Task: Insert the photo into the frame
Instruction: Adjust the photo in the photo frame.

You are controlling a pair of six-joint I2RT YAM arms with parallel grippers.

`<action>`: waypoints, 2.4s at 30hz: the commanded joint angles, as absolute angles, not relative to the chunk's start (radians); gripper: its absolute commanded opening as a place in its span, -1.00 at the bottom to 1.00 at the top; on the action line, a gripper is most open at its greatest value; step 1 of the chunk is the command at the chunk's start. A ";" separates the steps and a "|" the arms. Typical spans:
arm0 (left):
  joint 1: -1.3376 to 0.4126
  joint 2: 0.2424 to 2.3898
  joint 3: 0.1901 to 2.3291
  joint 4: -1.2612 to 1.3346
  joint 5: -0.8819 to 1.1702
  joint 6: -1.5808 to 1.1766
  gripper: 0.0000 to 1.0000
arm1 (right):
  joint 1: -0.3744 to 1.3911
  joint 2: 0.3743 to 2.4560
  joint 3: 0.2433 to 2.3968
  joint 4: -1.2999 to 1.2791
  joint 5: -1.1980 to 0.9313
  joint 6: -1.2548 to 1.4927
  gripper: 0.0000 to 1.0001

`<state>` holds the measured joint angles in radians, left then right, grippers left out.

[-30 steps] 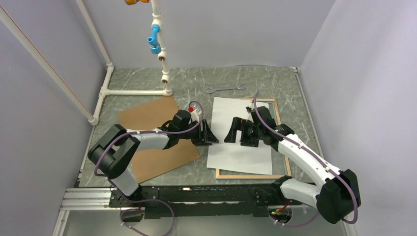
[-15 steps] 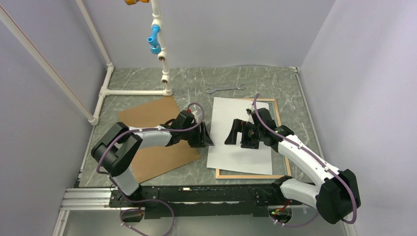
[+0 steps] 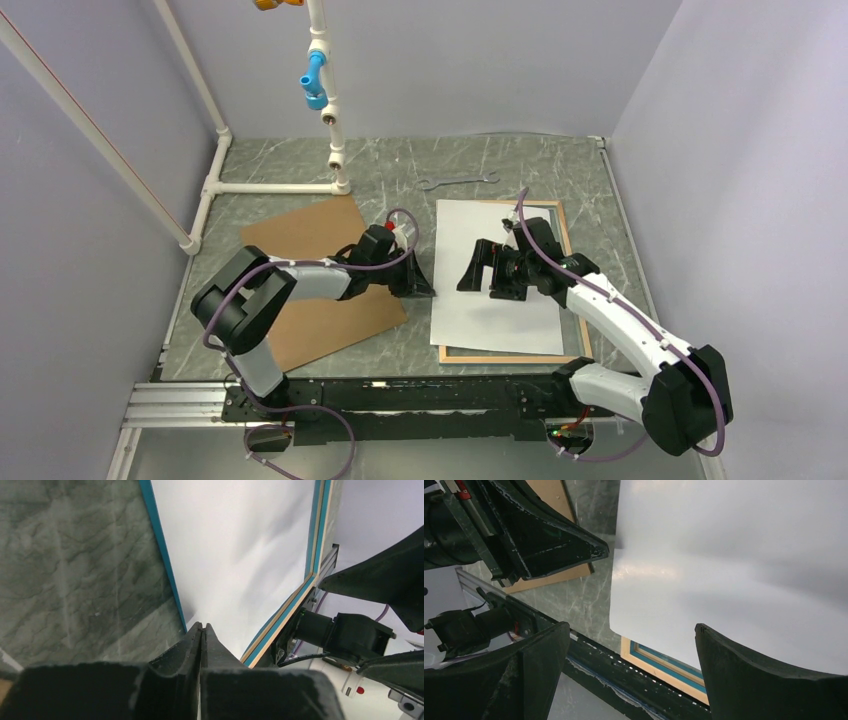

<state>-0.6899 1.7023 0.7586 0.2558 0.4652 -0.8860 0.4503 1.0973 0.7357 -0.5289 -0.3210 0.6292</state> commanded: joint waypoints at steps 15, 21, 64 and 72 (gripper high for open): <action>-0.723 1.663 0.790 0.149 0.331 -0.884 -0.33 | 0.436 1.050 0.810 -0.539 -0.322 0.620 0.94; -0.723 1.719 0.796 0.207 0.393 -0.882 0.09 | 0.436 1.053 0.795 -0.527 -0.331 0.623 0.94; -0.867 1.649 0.883 0.207 0.234 -1.040 -1.00 | 0.405 0.981 0.852 -0.590 -0.256 0.616 0.94; -0.923 1.735 0.925 0.272 0.205 -1.098 -1.00 | 0.371 0.939 0.873 -0.614 -0.233 0.614 0.95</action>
<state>-0.8986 1.7046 0.8875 0.2012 0.2455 -1.0538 0.3866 0.9672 0.8230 -0.5976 -0.2604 0.6216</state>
